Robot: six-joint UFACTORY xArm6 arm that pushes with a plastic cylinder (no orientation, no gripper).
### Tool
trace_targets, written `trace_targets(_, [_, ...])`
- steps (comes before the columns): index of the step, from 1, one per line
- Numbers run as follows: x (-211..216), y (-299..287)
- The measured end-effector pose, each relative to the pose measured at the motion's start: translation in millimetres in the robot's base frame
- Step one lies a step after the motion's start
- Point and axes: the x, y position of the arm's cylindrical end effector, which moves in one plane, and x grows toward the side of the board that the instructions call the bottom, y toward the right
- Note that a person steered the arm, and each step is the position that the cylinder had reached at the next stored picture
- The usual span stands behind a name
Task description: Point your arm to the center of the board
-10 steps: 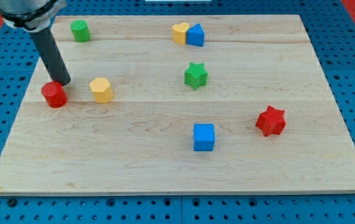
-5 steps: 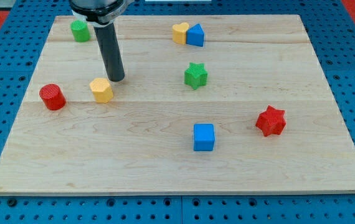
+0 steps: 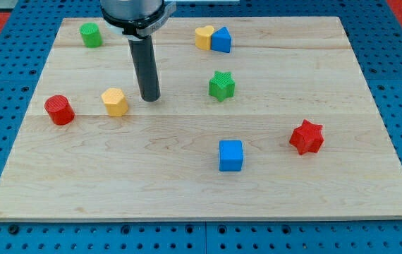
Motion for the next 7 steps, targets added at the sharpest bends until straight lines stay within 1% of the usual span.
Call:
trace_targets(5, [0.0, 7.9])
trace_targets(6, [2.6, 14.3])
trace_targets(7, [16.5, 36.0])
